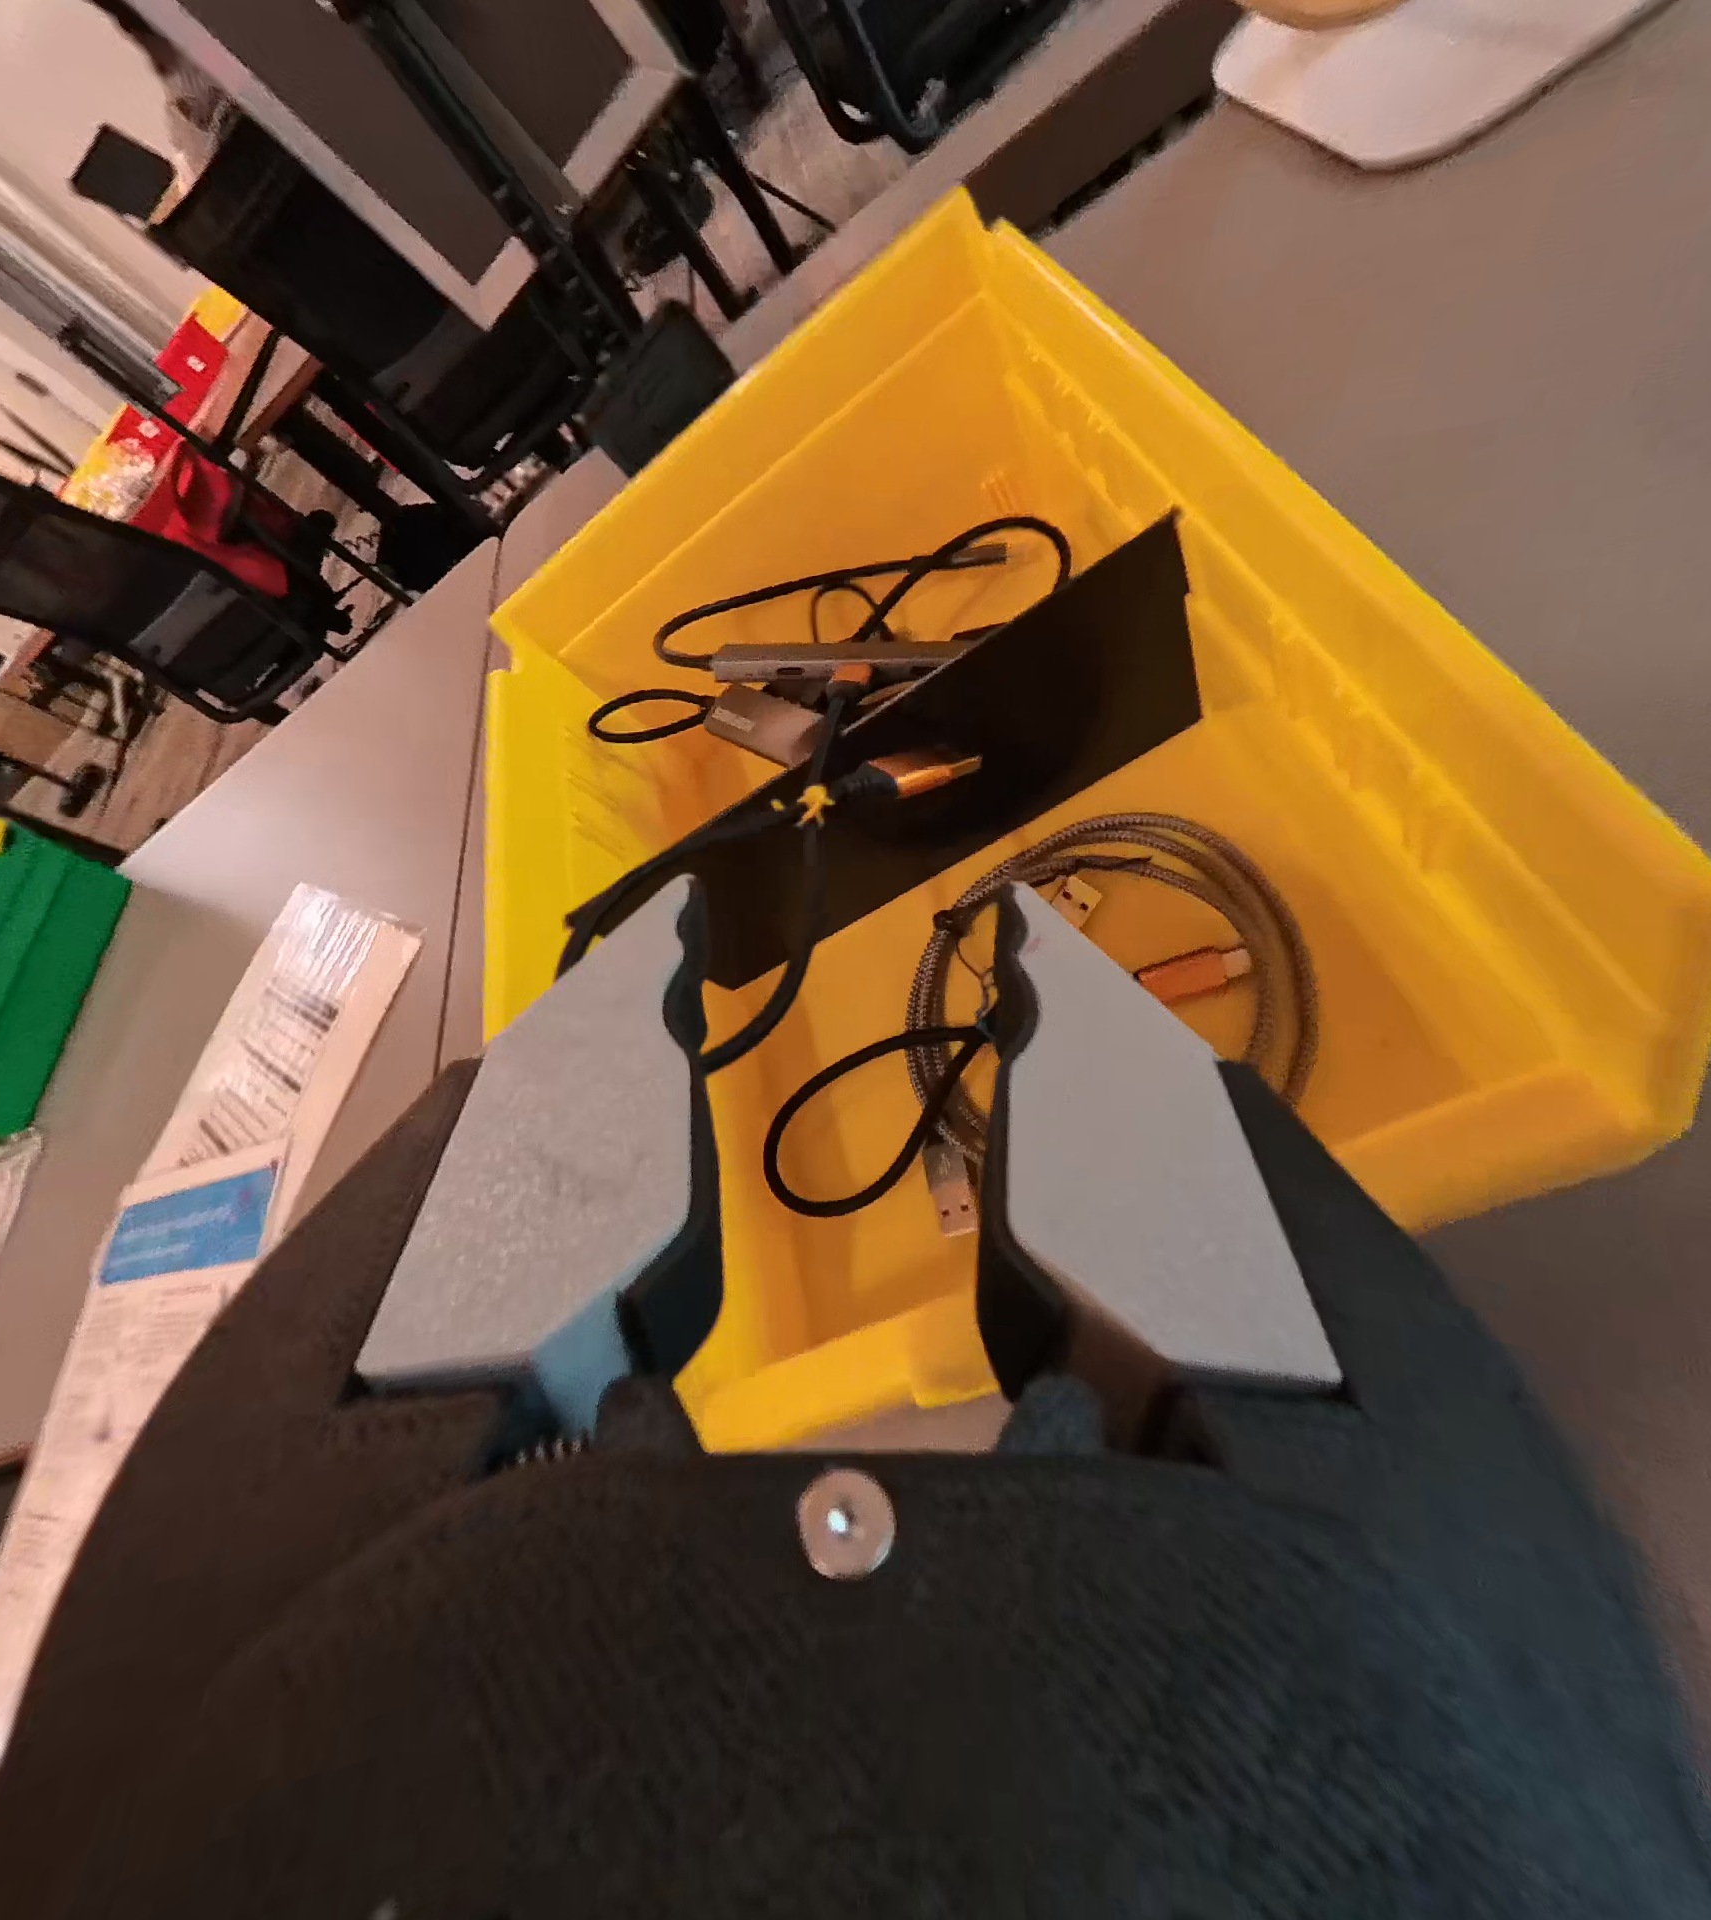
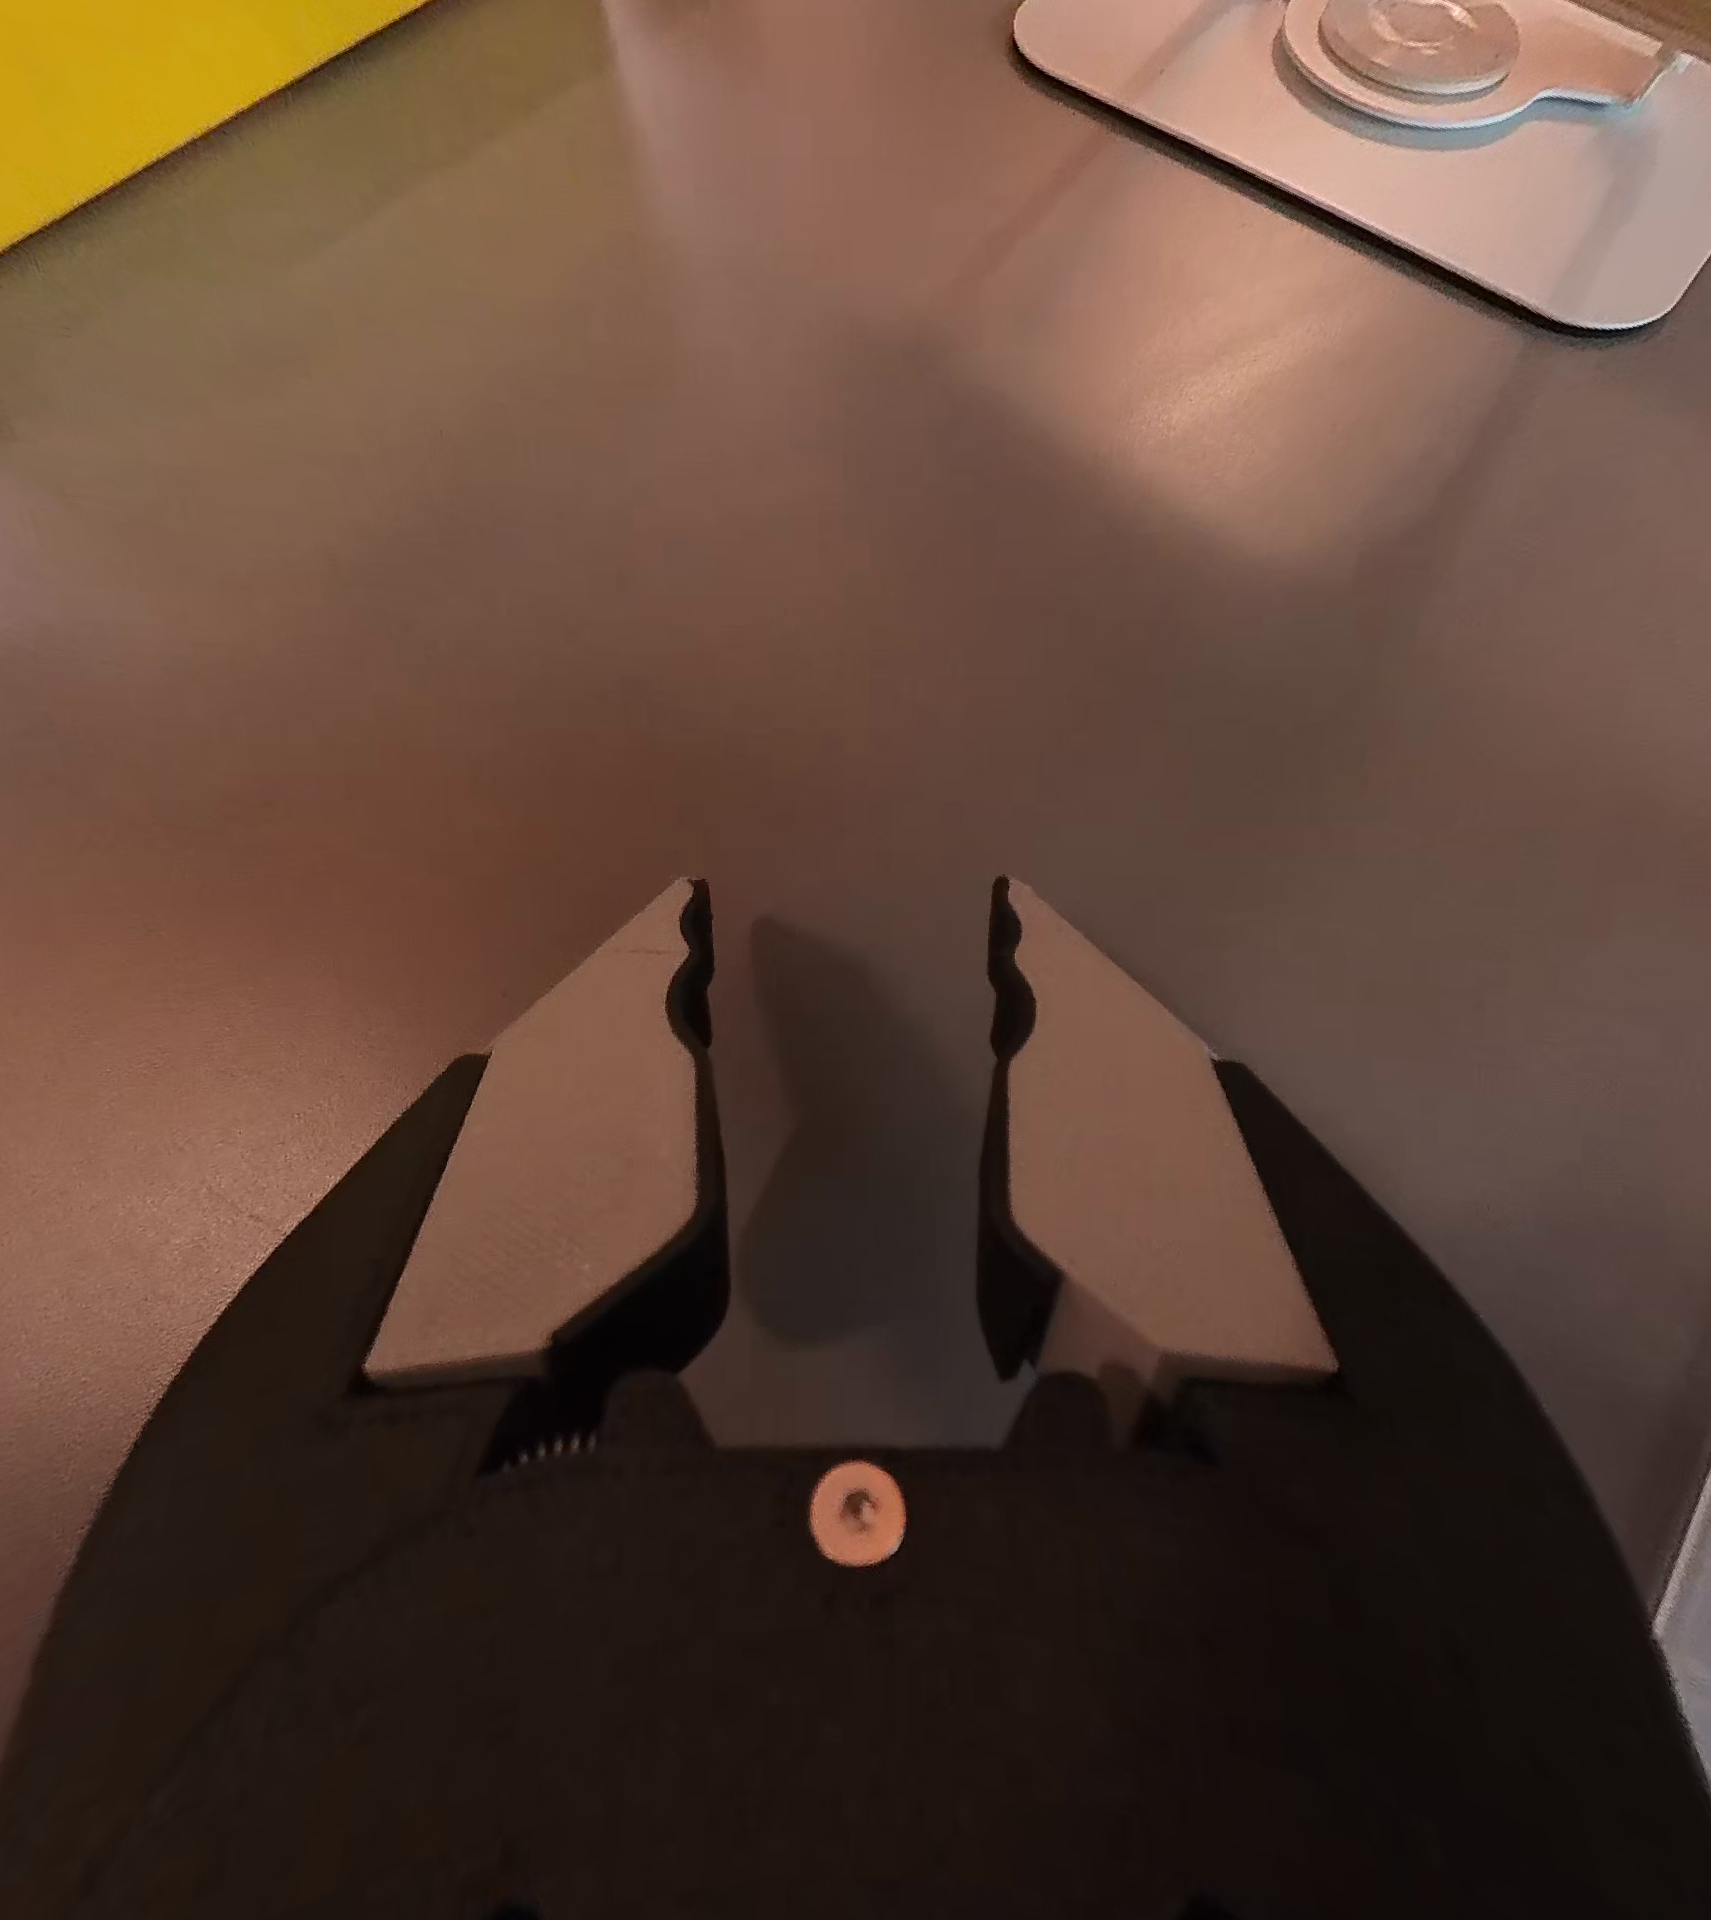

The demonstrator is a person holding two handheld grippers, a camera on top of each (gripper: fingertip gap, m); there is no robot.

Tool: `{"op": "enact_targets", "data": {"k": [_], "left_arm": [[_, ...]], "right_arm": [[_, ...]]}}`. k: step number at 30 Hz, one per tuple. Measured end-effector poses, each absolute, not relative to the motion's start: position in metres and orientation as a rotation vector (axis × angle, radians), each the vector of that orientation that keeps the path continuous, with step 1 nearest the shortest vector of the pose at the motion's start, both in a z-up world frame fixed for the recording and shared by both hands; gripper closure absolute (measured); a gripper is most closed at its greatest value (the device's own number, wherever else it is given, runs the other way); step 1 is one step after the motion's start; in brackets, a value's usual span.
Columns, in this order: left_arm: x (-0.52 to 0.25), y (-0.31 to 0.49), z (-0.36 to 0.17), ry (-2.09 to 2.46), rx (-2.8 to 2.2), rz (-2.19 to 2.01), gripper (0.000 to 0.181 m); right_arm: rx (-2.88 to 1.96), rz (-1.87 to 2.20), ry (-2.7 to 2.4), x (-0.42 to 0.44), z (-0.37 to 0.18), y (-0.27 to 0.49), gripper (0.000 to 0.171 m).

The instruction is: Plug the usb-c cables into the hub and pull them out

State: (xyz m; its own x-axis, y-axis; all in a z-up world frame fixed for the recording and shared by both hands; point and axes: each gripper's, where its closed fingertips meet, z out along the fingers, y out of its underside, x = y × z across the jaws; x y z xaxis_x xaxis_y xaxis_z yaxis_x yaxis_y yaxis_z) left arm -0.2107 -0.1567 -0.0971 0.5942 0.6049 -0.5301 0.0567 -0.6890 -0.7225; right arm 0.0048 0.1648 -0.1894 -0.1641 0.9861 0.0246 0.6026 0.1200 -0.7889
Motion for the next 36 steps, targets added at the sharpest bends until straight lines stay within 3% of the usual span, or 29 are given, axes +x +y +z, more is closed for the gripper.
{"op": "enact_targets", "data": {"k": [8,13,18,20,21,25,29,36], "left_arm": [[-0.252,-0.155,-0.106,-0.333,-2.406,1.272,0.129],[-0.264,-0.158,-0.112,-0.220,-2.540,1.393,0.146],[-0.260,-0.143,-0.146,-0.034,-2.717,1.307,0.126],[-0.272,-0.143,-0.142,-0.036,-2.714,1.348,0.144],[-0.277,-0.144,-0.134,-0.021,-2.698,1.400,0.165],[-0.276,-0.141,-0.126,-0.046,-2.769,1.249,0.176],[-0.295,-0.137,-0.084,-0.098,-2.689,1.343,0.180],[-0.294,-0.112,0.068,-0.273,-1.967,1.664,0.180]], "right_arm": [[-1.543,0.856,-1.856,0.005,-0.193,0.164,0.121],[-1.539,0.853,-1.855,0.005,-0.193,0.164,0.122],[-1.540,0.849,-1.858,0.005,-0.193,0.164,0.122],[-1.538,0.848,-1.858,0.005,-0.193,0.164,0.122],[-1.538,0.847,-1.857,0.005,-0.193,0.164,0.122],[-1.543,0.851,-1.865,0.005,-0.194,0.163,0.122],[-1.548,0.845,-1.877,0.005,-0.196,0.162,0.123],[-1.549,0.856,-1.863,0.005,-0.194,0.163,0.123]]}}
